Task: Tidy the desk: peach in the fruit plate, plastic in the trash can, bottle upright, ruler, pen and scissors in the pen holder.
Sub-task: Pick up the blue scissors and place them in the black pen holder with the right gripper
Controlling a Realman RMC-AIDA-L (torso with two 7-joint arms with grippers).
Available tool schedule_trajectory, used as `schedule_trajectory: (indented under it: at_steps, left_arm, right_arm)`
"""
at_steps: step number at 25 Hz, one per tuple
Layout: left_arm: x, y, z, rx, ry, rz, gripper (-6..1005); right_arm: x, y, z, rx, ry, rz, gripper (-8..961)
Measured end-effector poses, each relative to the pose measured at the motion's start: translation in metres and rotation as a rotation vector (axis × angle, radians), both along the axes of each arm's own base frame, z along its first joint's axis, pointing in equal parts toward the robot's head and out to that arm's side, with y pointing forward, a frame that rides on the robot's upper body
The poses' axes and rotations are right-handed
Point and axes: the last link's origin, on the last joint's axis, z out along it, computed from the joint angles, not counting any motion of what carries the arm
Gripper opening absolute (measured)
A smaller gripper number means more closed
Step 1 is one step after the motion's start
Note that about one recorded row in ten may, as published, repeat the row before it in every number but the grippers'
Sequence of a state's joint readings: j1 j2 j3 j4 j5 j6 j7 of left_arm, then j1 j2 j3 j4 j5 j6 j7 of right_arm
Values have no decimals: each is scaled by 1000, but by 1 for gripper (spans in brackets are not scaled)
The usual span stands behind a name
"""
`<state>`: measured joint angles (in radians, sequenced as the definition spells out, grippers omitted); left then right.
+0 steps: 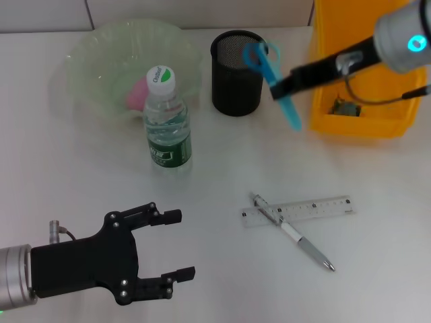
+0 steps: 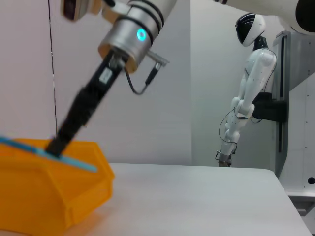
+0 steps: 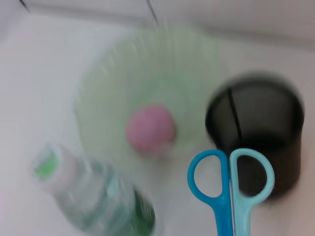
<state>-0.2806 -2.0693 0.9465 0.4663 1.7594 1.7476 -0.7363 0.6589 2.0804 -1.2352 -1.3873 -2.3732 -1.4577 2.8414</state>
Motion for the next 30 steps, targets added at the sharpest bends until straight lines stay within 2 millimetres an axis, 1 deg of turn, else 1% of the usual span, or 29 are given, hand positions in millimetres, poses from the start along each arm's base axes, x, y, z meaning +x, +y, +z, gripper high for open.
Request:
schedule_trajectory:
  at_steps: [2, 5, 7, 10, 13, 16, 20, 23, 26, 30]
  left_arm:
    - [0, 0, 0, 0, 0, 0, 798]
    - [0, 0, 0, -1, -1, -1, 798]
    - [0, 0, 0, -1, -1, -1, 798]
    - [0, 0, 0, 0, -1, 0, 798]
    - [0, 0, 0, 3, -1, 2, 798]
    - [0, 0, 1, 4, -1, 2, 798]
    - [0, 1, 0, 3, 2, 2, 798]
    - [0, 1, 0, 2, 4, 2, 798]
    - [0, 1, -1, 0, 7, 1, 798]
    - [-1, 0, -1, -2, 8, 5, 798]
  right_arm:
    - [-3, 3, 14, 66, 83, 51, 211]
    - [-4, 9, 26, 158, 189, 149, 211]
    - [0, 14, 28, 217, 238, 213, 211]
    - [7, 21, 24, 286, 308, 283, 211]
    - [17, 30, 12, 330, 411, 312, 211]
    - [24, 41, 0, 395, 452, 359, 211]
    - [31, 57, -23, 458, 441, 371, 210]
    - [33, 65, -37, 488, 415, 383, 210]
    - [31, 69, -48, 496, 372, 405, 210]
    - [32, 70, -60, 480, 327, 424, 210]
